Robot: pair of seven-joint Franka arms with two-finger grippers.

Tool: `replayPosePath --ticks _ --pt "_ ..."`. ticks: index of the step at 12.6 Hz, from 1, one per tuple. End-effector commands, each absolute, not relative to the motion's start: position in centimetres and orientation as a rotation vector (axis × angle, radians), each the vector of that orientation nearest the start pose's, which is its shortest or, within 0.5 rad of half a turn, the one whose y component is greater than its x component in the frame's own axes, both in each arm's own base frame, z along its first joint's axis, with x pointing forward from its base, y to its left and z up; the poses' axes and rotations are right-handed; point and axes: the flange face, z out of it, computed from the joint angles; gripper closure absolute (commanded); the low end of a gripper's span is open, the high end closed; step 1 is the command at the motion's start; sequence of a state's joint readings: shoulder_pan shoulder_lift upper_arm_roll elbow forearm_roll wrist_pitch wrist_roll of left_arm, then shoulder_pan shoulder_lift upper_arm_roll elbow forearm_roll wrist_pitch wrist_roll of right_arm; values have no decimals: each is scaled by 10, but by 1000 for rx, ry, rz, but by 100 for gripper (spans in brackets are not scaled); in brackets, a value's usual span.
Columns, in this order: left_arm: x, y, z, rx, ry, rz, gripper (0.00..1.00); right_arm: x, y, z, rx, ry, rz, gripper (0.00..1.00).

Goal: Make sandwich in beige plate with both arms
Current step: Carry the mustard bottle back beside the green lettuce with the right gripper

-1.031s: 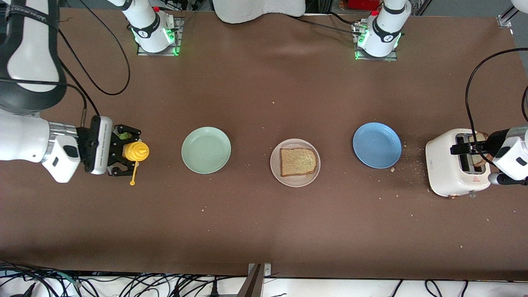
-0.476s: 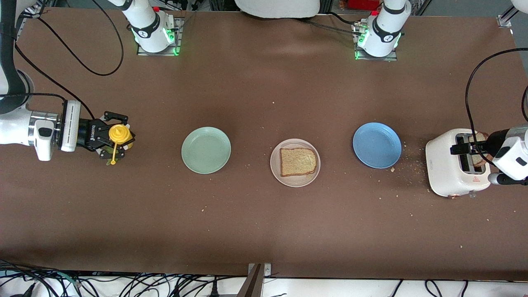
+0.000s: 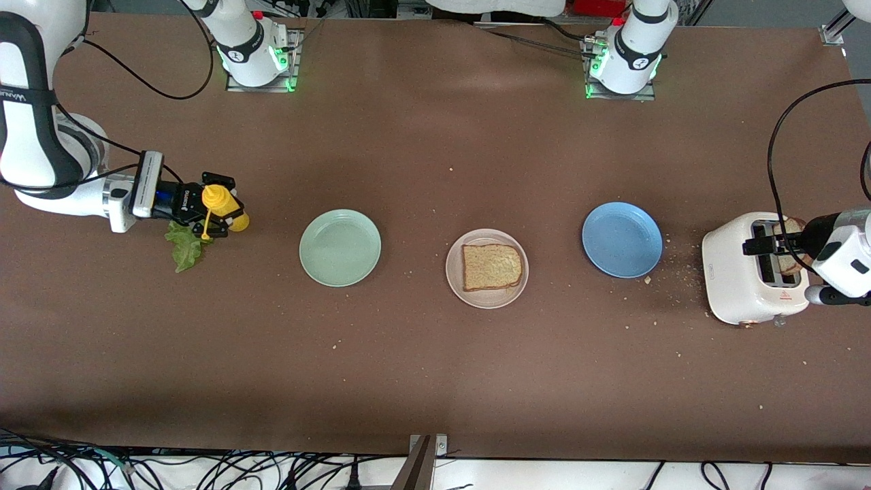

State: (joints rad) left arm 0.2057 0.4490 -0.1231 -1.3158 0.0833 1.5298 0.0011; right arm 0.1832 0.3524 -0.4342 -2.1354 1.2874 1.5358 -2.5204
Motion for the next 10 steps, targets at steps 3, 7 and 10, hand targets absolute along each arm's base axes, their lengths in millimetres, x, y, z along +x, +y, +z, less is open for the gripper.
replayPosePath --ticks 3,7,10 --pt "658 77 469 -3064 -133 366 0 491 -54 176 -1211 -1322 -1223 100" --pt "658 77 468 -3063 -133 368 0 494 -59 143 -1182 -1371 -1271 100" --pt "658 77 468 -3063 -133 368 0 489 -59 125 -1183 -1350 -1251 100"
